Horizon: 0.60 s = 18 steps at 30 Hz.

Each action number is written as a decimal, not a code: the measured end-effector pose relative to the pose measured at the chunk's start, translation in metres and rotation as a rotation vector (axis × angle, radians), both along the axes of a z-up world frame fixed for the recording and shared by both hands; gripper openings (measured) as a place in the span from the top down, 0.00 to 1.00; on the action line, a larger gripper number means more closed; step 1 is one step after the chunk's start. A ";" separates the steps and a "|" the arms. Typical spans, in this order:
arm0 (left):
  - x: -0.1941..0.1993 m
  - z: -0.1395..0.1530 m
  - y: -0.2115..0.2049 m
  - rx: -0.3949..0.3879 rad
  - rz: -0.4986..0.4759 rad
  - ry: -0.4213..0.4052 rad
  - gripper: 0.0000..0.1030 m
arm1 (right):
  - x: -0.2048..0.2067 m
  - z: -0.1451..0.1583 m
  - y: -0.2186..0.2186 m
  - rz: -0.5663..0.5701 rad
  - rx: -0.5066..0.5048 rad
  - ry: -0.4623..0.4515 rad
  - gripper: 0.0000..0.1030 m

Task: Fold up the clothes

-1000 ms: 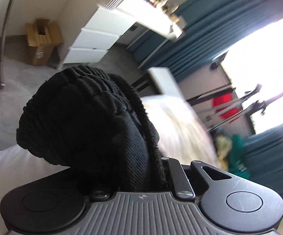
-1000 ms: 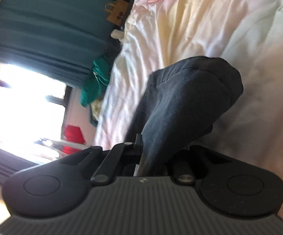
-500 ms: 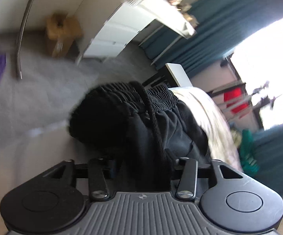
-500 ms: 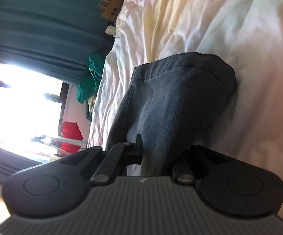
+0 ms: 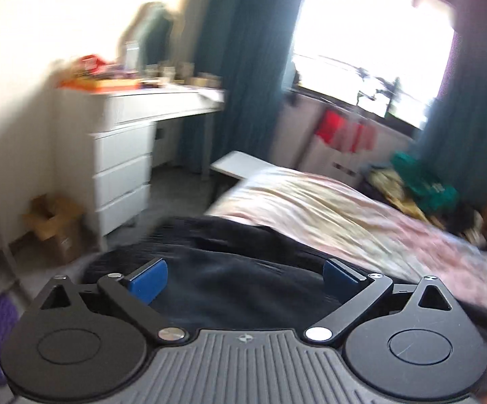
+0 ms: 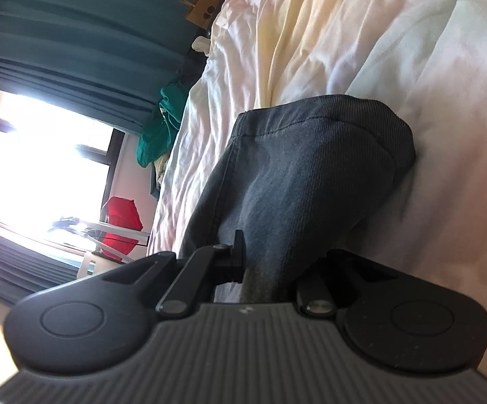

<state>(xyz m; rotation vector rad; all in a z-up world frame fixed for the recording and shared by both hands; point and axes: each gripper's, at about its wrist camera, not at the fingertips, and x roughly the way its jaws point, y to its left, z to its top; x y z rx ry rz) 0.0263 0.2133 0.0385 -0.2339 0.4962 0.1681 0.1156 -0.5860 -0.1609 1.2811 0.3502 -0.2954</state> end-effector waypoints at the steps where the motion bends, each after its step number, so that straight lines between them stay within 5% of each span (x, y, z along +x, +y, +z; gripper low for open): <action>1: 0.006 -0.004 -0.018 0.014 -0.028 0.008 0.02 | 0.000 0.000 0.000 0.000 0.000 0.000 0.91; 6: 0.034 -0.030 -0.097 0.033 -0.147 0.044 0.02 | 0.000 0.002 0.000 0.007 -0.022 0.008 0.91; 11: 0.060 -0.077 -0.153 0.081 -0.168 0.095 0.02 | 0.001 0.003 0.002 0.009 -0.041 0.016 0.91; 18: 0.104 -0.123 -0.181 0.268 -0.116 0.153 0.03 | 0.001 0.009 0.006 0.000 -0.070 0.025 0.91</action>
